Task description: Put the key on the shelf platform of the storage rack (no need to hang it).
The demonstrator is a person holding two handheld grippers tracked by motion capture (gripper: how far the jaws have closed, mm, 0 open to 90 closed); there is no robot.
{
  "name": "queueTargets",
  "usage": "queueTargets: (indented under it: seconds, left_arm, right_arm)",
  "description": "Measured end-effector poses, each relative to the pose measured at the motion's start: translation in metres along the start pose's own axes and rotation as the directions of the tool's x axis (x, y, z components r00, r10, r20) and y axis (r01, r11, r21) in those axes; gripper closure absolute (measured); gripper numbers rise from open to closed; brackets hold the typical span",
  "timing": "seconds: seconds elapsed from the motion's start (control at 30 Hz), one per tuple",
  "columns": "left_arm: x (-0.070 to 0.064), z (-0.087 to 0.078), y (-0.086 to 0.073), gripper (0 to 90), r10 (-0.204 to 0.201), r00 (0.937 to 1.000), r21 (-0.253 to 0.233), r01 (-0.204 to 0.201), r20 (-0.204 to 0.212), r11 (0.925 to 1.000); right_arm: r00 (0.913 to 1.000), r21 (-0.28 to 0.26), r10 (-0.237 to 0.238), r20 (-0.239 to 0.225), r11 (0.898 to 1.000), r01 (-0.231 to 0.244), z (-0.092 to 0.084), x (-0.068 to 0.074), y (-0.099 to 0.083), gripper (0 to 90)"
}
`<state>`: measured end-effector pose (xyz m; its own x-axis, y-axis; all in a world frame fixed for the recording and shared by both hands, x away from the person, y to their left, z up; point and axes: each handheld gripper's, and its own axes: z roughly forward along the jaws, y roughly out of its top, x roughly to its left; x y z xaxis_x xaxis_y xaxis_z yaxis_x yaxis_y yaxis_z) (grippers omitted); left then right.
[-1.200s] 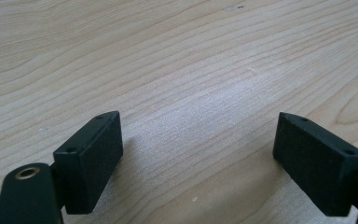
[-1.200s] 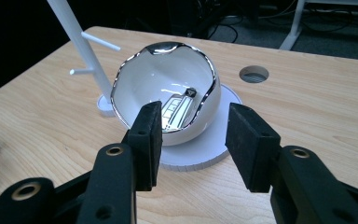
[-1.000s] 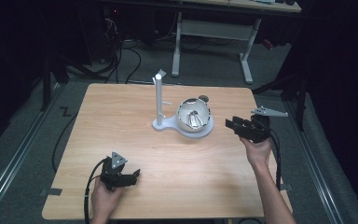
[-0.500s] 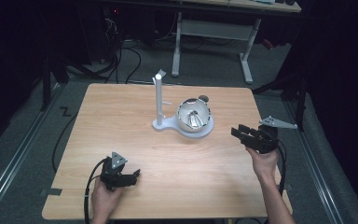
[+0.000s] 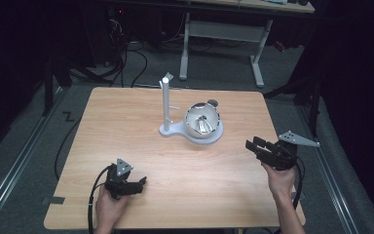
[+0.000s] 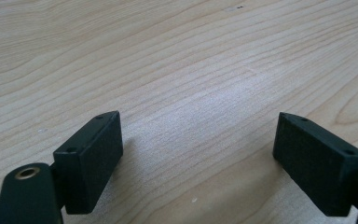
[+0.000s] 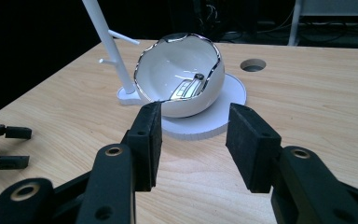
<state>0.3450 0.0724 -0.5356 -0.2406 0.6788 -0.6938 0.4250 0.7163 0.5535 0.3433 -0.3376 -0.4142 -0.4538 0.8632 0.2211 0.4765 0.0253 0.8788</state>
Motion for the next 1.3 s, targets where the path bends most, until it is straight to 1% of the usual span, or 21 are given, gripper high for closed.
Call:
queueTargets:
  seconds: [0.03, 0.1, 0.13, 0.27, 0.33, 0.5, 0.53, 0.6, 0.63, 0.67, 0.7, 0.73, 0.93, 1.03, 1.13, 1.23, 1.3]
  left_arm:
    - [0.001, 0.0, 0.0, 16.0, 0.01, 0.9999, -0.002, -0.01, 0.005, 0.9999]
    - [0.0, 0.0, 0.0, 16.0, 0.003, 1.0, 0.001, -0.003, 0.0, 1.0]
    - [0.001, 0.0, 0.0, 16.0, 0.008, 1.0, -0.002, -0.008, 0.004, 1.0]
    - [0.0, 0.0, 0.0, 16.0, 0.001, 1.0, 0.001, -0.001, 0.001, 1.0]
    - [0.0, 0.0, 0.0, 16.0, 0.0, 1.0, 0.0, 0.0, 0.0, 1.0]
    - [0.0, 0.0, 0.0, 16.0, 0.001, 1.0, 0.0, -0.001, 0.0, 1.0]
    - [0.001, 0.0, 0.0, 16.0, 0.009, 1.0, -0.001, -0.009, 0.003, 1.0]
    - [0.0, 0.0, 0.0, 16.0, 0.004, 1.0, 0.001, -0.004, 0.0, 1.0]
    - [0.0, 0.0, 0.0, 16.0, 0.003, 1.0, 0.001, -0.003, 0.0, 1.0]
    - [0.001, 0.0, 0.0, 16.0, 0.012, 0.9999, -0.001, -0.012, 0.005, 0.9999]
    - [0.0, 0.0, 0.0, 16.0, 0.0, 1.0, 0.0, 0.0, 0.0, 1.0]
    - [0.0, 0.0, 0.0, 16.0, -0.001, 1.0, 0.0, 0.001, -0.001, 1.0]
    - [0.0, 0.0, 0.0, 16.0, 0.0, 1.0, 0.0, 0.0, 0.0, 1.0]
    - [0.0, 0.0, 0.0, 16.1, 0.004, 1.0, -0.001, -0.004, 0.001, 1.0]
    - [0.0, 0.0, 0.0, 16.1, -0.001, 1.0, -0.004, 0.001, -0.002, 1.0]
    - [0.0, 0.0, 0.0, 16.1, 0.001, 1.0, -0.004, -0.001, -0.001, 1.0]
    - [0.0, 0.0, 0.0, 16.1, 0.0, 1.0, -0.004, 0.0, -0.001, 1.0]
  right_arm:
    - [1.0, -0.003, 0.0, -0.001, 1.0, 0.0, -0.001, 0.0, -0.001, 56.0]
    - [1.0, -0.001, 0.001, -0.004, 1.0, -0.001, -0.002, 0.001, -0.004, 56.1]
    - [1.0, -0.002, 0.001, -0.003, 1.0, -0.001, -0.003, 0.002, -0.006, 56.0]
    - [0.9999, -0.018, 0.004, -0.011, 1.0, -0.004, -0.005, 0.003, -0.011, 56.0]
    - [0.9998, -0.018, 0.01, -0.015, 1.0, -0.01, -0.006, 0.004, -0.014, 56.0]
    - [0.9998, -0.023, 0.005, -0.021, 1.0, -0.006, -0.006, 0.009, -0.022, 55.9]
    - [0.9997, -0.025, 0.005, -0.023, 1.0, -0.005, -0.005, 0.01, -0.023, 55.9]
    - [0.9995, -0.02, 0.011, -0.03, 1.0, -0.012, -0.003, 0.012, -0.026, 55.9]
    - [0.9995, -0.017, 0.006, -0.03, 1.0, -0.007, -0.002, 0.012, -0.027, 55.9]
    - [0.9995, -0.013, 0.003, -0.031, 1.0, -0.003, 0.0, 0.014, -0.028, 56.0]
    - [0.9995, -0.012, 0.001, -0.032, 1.0, -0.001, 0.0, 0.015, -0.029, 55.9]
    - [0.9994, -0.012, 0.001, -0.034, 1.0, -0.001, 0.001, 0.016, -0.03, 55.9]
    - [0.9989, -0.004, 0.007, -0.047, 1.0, -0.007, 0.005, 0.019, -0.039, 56.0]
    - [0.9989, -0.011, 0.011, -0.046, 1.0, -0.012, 0.006, 0.02, -0.042, 55.9]
    - [0.9985, -0.011, 0.019, -0.052, 1.0, -0.019, 0.01, 0.021, -0.046, 55.9]
    - [0.9979, -0.001, 0.025, -0.059, 1.0, -0.025, 0.015, 0.023, -0.049, 56.0]
    - [0.9986, 0.014, 0.014, -0.051, 1.0, -0.014, 0.02, 0.027, -0.051, 56.0]
